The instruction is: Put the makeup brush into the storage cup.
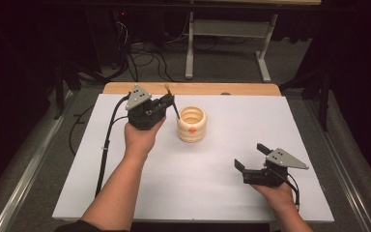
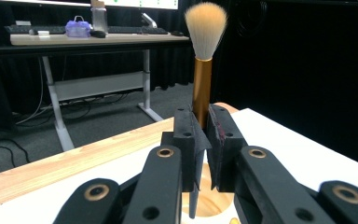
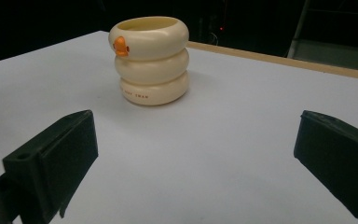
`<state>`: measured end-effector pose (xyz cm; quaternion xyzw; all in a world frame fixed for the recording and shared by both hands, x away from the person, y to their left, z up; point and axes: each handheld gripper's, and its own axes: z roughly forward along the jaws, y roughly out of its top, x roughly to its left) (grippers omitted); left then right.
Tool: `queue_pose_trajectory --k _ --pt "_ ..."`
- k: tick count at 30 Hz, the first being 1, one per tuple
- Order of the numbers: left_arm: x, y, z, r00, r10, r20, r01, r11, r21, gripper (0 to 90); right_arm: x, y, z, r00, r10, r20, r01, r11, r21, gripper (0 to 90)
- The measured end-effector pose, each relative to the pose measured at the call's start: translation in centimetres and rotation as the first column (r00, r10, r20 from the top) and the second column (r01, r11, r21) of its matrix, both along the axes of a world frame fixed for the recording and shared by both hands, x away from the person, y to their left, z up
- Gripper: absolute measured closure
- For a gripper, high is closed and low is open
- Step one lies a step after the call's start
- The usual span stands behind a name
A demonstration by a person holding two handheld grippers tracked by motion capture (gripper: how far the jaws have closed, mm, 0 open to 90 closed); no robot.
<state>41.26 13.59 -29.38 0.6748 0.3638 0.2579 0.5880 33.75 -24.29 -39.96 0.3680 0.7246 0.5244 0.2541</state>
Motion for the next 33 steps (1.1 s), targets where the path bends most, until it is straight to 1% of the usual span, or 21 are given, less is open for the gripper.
queue_pose_trajectory --k 1,7,11,15,33 --pt "0.2 -0.3 0.0 1.0000 0.000 -0.001 0.000 1.0000 -0.007 83.1 0.0 0.0 0.0 1.0000 0.002 0.003 -0.002 1.0000 0.002 1.0" --pt "0.8 -0.9 0.2 1.0000 -0.005 -0.002 0.005 1.0000 -0.007 83.1 0.0 0.0 0.0 1.0000 0.000 0.003 0.000 1.0000 0.001 1.0" --pt "1.1 -1.4 0.2 0.9999 -0.009 -0.005 0.009 0.9999 0.006 83.1 0.0 0.0 0.0 1.0000 -0.001 0.003 0.001 1.0000 0.003 1.0" --pt "1.4 -1.9 0.0 0.9999 -0.010 -0.005 0.010 0.9999 0.005 83.1 0.0 -0.1 0.1 1.0000 0.003 0.004 -0.003 1.0000 0.004 1.0" --pt "2.0 -2.4 -1.0 0.9995 -0.012 -0.030 0.013 0.9999 0.010 83.1 -0.1 -0.1 0.1 1.0000 0.005 0.004 -0.005 1.0000 0.006 1.0"
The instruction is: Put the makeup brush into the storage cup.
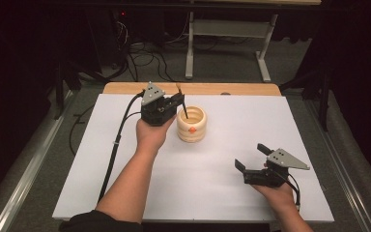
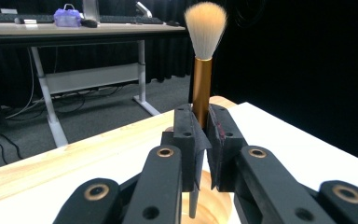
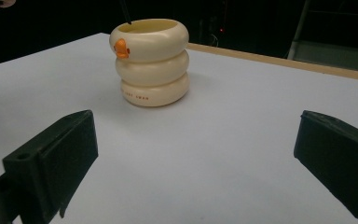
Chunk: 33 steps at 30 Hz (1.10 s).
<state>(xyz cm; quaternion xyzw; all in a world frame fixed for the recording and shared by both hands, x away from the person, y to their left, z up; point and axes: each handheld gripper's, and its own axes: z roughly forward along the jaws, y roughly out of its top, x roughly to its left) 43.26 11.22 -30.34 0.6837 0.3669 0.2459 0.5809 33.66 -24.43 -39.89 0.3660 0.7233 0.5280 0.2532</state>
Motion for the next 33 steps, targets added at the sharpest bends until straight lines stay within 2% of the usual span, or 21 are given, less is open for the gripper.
queue_pose_trajectory --k 33 --pt "0.6 -0.7 -3.4 0.9977 0.008 -0.067 -0.006 0.9998 0.021 83.0 0.0 0.0 0.0 1.0000 0.006 -0.004 -0.006 1.0000 0.002 1.0"
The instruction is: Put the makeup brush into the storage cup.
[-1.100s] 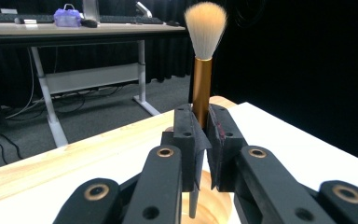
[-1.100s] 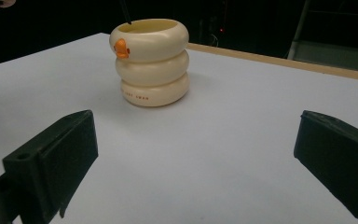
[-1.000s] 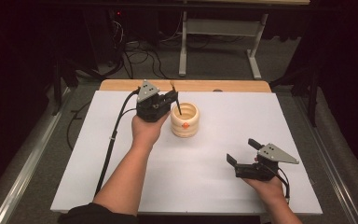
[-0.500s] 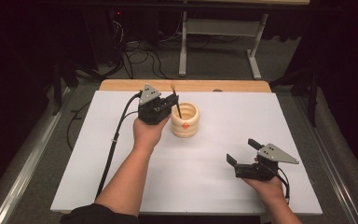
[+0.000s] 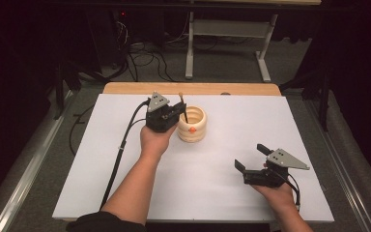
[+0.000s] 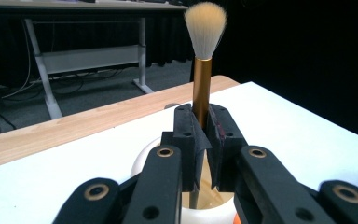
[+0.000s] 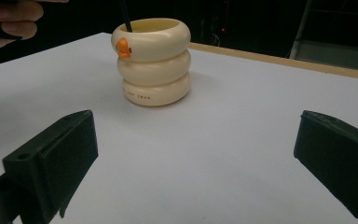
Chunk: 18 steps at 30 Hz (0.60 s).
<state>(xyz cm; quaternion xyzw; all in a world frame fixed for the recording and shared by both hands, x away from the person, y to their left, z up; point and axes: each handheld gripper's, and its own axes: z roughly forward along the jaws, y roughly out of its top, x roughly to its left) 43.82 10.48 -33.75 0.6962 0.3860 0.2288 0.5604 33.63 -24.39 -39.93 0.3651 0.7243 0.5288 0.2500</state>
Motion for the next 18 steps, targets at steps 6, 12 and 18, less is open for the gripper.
queue_pose_trajectory --k 6,12,18 --pt "-0.1 -0.2 -0.8 0.9999 0.000 -0.013 0.000 1.0000 0.002 83.0 0.0 0.0 0.0 1.0000 -0.003 -0.004 0.003 1.0000 -0.002 1.0" --pt "0.0 -0.3 -1.4 0.9996 0.003 -0.029 -0.003 1.0000 0.007 83.0 0.0 0.1 -0.1 1.0000 -0.003 -0.008 0.003 1.0000 -0.001 1.0" --pt "0.1 -0.5 -1.1 0.9995 0.005 -0.030 -0.005 1.0000 0.003 83.0 0.1 0.0 -0.1 1.0000 -0.001 -0.005 0.001 1.0000 -0.008 1.0"
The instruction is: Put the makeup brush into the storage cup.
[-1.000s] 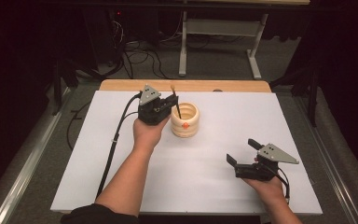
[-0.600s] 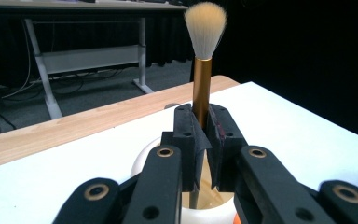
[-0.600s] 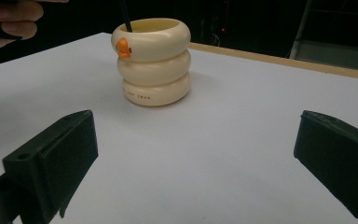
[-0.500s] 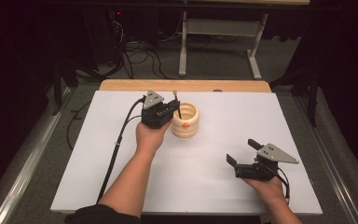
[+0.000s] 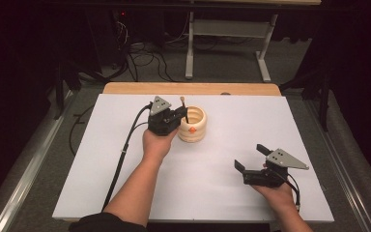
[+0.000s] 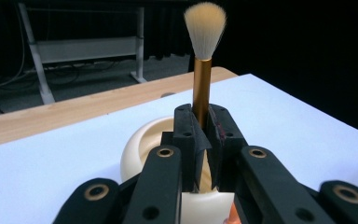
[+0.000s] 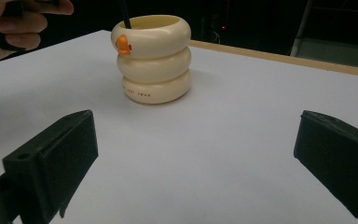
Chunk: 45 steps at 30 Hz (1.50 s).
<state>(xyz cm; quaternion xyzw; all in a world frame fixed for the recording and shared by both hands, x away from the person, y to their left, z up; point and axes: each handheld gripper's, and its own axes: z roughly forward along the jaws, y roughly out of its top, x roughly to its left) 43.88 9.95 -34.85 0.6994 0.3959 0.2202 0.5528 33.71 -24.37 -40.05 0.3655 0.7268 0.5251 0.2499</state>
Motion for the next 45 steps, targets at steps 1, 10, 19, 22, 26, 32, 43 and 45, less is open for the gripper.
queue_pose_trajectory --k 1,10,19,22,26,32,43,45 --pt "0.08 0.03 -0.06 1.0000 0.002 -0.005 -0.002 1.0000 0.006 82.9 -0.01 0.00 0.00 1.0000 -0.001 -0.001 0.001 1.0000 0.001 1.0" --pt "0.08 -0.16 -0.28 1.0000 -0.003 -0.004 0.003 0.9996 0.029 62.1 -0.06 -0.01 0.03 1.0000 0.000 0.001 0.000 1.0000 0.002 1.0" --pt "0.50 0.13 -0.41 0.9977 0.025 -0.063 -0.025 0.9996 0.010 16.1 -0.05 0.01 0.01 1.0000 0.001 0.002 -0.001 1.0000 -0.001 1.0" --pt "0.43 0.04 -0.42 0.9981 0.019 -0.059 -0.018 0.9998 0.013 13.0 -0.04 0.02 0.00 1.0000 -0.001 0.002 0.001 1.0000 -0.003 1.0" --pt "0.41 -0.03 -0.41 0.9984 0.012 -0.056 -0.012 0.9999 0.008 9.1 -0.07 0.03 0.00 1.0000 -0.002 0.000 0.002 1.0000 -0.002 1.0" --pt "0.41 -0.12 -0.49 0.9983 0.010 -0.058 -0.009 0.9999 0.014 2.7 -0.06 0.02 0.00 1.0000 -0.002 0.000 0.002 1.0000 -0.003 1.0" --pt "0.18 -0.20 -0.39 0.9988 0.011 -0.047 -0.010 0.9998 0.016 0.0 -0.10 0.05 -0.01 1.0000 -0.004 -0.003 0.004 1.0000 -0.003 1.0" --pt "0.11 -0.14 -0.41 0.9989 0.007 -0.047 -0.006 0.9999 0.010 0.0 -0.11 0.05 -0.01 1.0000 -0.004 -0.003 0.004 1.0000 -0.003 1.0"
